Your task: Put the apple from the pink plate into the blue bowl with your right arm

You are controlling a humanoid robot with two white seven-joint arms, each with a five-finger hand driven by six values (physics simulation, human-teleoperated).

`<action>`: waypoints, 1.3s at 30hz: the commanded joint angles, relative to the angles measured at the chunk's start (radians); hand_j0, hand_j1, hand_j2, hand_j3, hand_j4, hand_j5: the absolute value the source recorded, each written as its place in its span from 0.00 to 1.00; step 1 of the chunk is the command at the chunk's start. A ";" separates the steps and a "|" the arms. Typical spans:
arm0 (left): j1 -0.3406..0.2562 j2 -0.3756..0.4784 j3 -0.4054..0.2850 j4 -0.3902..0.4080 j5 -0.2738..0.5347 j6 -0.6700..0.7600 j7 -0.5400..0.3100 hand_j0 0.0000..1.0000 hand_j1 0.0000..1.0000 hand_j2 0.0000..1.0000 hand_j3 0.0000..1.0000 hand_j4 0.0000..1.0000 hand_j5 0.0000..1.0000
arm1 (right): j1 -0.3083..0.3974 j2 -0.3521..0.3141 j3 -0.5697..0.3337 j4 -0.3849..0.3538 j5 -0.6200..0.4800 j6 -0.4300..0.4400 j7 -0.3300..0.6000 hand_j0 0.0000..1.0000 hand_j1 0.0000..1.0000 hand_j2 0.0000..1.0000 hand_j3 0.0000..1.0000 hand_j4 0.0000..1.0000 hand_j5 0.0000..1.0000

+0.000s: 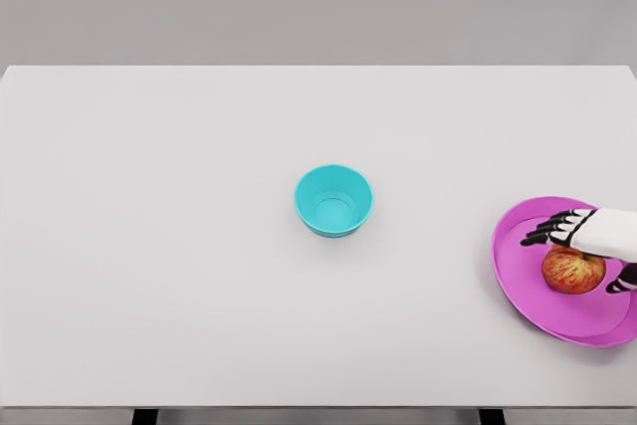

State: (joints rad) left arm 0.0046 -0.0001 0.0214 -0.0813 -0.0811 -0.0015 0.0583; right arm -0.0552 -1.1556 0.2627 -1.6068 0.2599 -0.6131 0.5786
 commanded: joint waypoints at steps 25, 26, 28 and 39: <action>0.000 0.000 0.000 0.000 0.000 0.000 0.000 1.00 1.00 1.00 1.00 1.00 1.00 | -0.003 0.008 0.020 -0.012 -0.005 0.002 0.000 0.50 0.50 0.50 0.50 0.50 0.50; 0.000 0.000 -0.001 0.000 0.000 0.000 0.000 1.00 1.00 1.00 1.00 1.00 1.00 | -0.005 0.008 0.020 -0.013 -0.005 0.002 0.000 0.50 0.50 0.50 0.50 0.50 0.50; 0.000 0.000 0.000 0.000 0.000 0.000 0.000 1.00 1.00 1.00 1.00 1.00 1.00 | -0.008 0.007 0.010 -0.013 -0.007 0.002 0.000 0.51 0.51 0.51 0.51 0.51 0.51; 0.000 0.000 0.000 0.000 0.000 0.000 0.000 1.00 1.00 1.00 1.00 1.00 1.00 | -0.092 0.023 0.007 -0.013 -0.013 0.002 0.000 0.51 0.51 0.51 0.51 0.51 0.51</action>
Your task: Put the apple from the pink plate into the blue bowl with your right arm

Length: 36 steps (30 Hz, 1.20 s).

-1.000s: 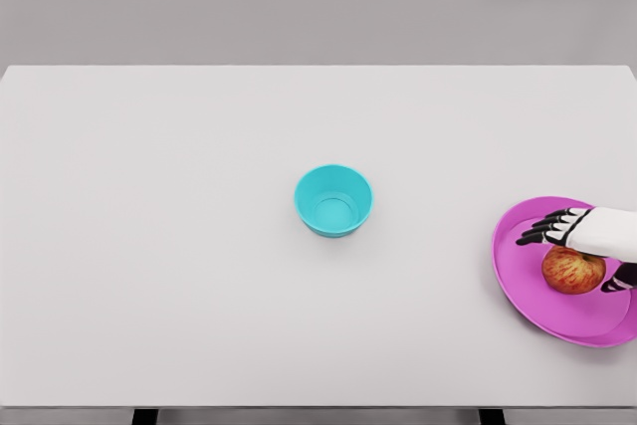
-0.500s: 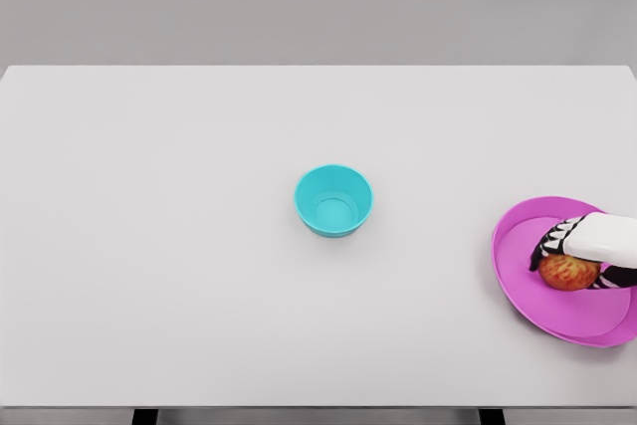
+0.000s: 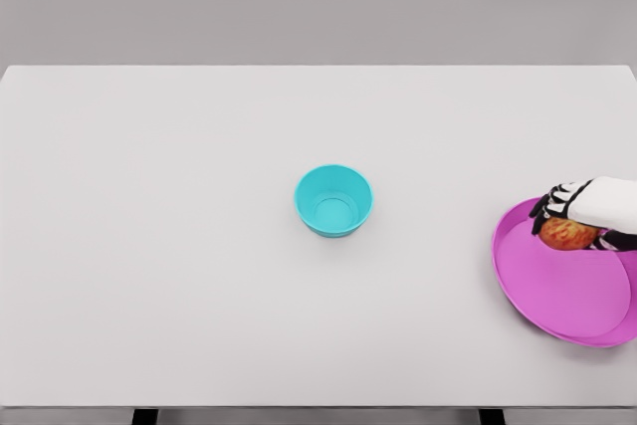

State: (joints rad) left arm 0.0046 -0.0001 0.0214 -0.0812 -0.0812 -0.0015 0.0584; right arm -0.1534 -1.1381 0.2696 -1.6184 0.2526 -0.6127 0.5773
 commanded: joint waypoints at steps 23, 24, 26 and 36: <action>0.000 0.000 0.000 0.000 0.000 0.000 0.000 1.00 1.00 1.00 1.00 1.00 1.00 | -0.193 0.250 0.120 -0.020 0.008 0.002 0.001 0.50 0.50 0.50 0.50 0.50 0.50; 0.000 0.000 0.000 0.000 0.000 0.000 0.000 1.00 1.00 1.00 1.00 1.00 1.00 | -0.215 0.264 0.146 -0.018 0.010 0.002 0.001 0.50 0.50 0.50 0.50 0.50 0.50; 0.000 0.000 0.000 0.000 0.000 0.000 0.000 1.00 1.00 1.00 1.00 1.00 1.00 | -0.244 0.274 0.181 -0.018 0.010 0.002 0.001 0.50 0.50 0.50 0.50 0.50 0.50; 0.000 0.000 0.000 0.000 0.000 0.000 0.000 1.00 1.00 1.00 1.00 1.00 1.00 | -0.344 0.337 0.275 -0.017 0.019 0.002 0.002 0.50 0.50 0.50 0.50 0.50 0.50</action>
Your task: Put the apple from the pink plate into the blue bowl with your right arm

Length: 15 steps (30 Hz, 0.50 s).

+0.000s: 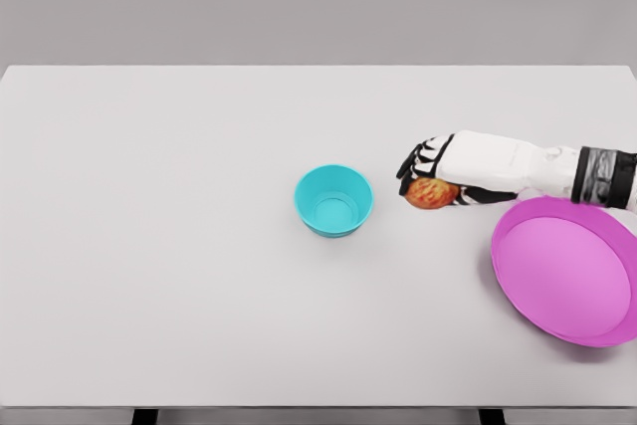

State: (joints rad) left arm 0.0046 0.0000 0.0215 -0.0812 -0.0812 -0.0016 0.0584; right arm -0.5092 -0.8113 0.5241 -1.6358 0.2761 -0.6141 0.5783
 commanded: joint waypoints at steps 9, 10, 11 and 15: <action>0.000 0.000 0.000 0.000 0.000 0.000 0.000 1.00 1.00 1.00 1.00 1.00 1.00 | -0.100 0.098 0.126 0.005 0.032 0.003 0.002 0.50 0.50 0.50 0.50 0.50 0.50; 0.000 0.000 0.000 0.000 0.000 0.000 0.000 1.00 1.00 1.00 1.00 1.00 1.00 | -0.107 0.101 0.143 0.005 0.038 0.003 0.002 0.51 0.51 0.51 0.51 0.51 0.51; 0.000 0.000 0.000 0.000 0.000 0.000 0.000 1.00 1.00 1.00 1.00 1.00 1.00 | -0.120 0.107 0.157 0.007 0.043 0.003 0.002 0.51 0.51 0.51 0.51 0.51 0.51; 0.000 0.000 0.000 0.000 0.000 0.000 0.000 1.00 1.00 1.00 1.00 1.00 1.00 | -0.146 0.135 0.175 0.008 0.044 0.003 0.002 0.51 0.51 0.51 0.51 0.51 0.51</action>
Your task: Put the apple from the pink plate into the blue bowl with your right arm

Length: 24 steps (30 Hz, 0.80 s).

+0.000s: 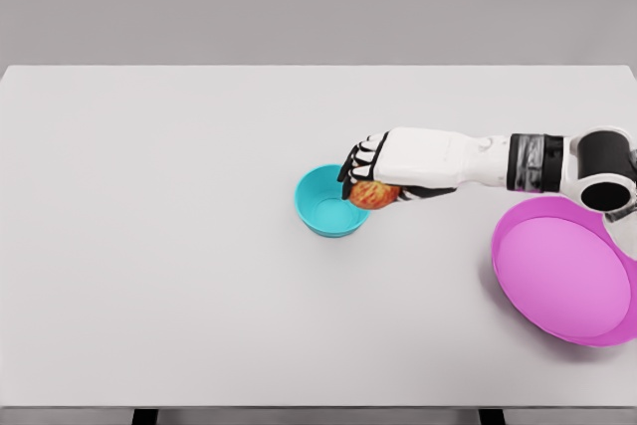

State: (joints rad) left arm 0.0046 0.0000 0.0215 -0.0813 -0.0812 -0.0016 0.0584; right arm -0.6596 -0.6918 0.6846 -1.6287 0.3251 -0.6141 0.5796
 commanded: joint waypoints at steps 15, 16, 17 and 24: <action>0.000 0.000 0.000 0.000 0.000 0.000 0.000 1.00 1.00 1.00 1.00 1.00 1.00 | -0.083 0.084 0.119 0.079 0.023 0.003 0.000 0.51 0.51 0.51 0.51 0.51 0.51; 0.000 0.000 0.000 0.000 0.000 0.000 0.000 1.00 1.00 1.00 1.00 1.00 1.00 | -0.090 0.095 0.119 0.092 0.023 0.003 0.000 0.51 0.51 0.51 0.51 0.51 0.51; 0.000 0.000 0.000 0.000 0.000 0.000 0.000 1.00 1.00 1.00 1.00 1.00 1.00 | -0.097 0.106 0.124 0.105 0.023 0.003 0.000 0.52 0.52 0.52 0.52 0.52 0.52; 0.000 0.000 0.000 0.000 0.000 0.000 0.000 1.00 1.00 1.00 1.00 1.00 1.00 | -0.126 0.126 0.142 0.158 0.025 0.003 0.000 0.54 0.54 0.54 0.54 0.54 0.54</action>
State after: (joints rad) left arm 0.0046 0.0000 0.0215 -0.0813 -0.0812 -0.0015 0.0584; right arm -0.7854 -0.5758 0.8249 -1.4879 0.3571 -0.6141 0.5797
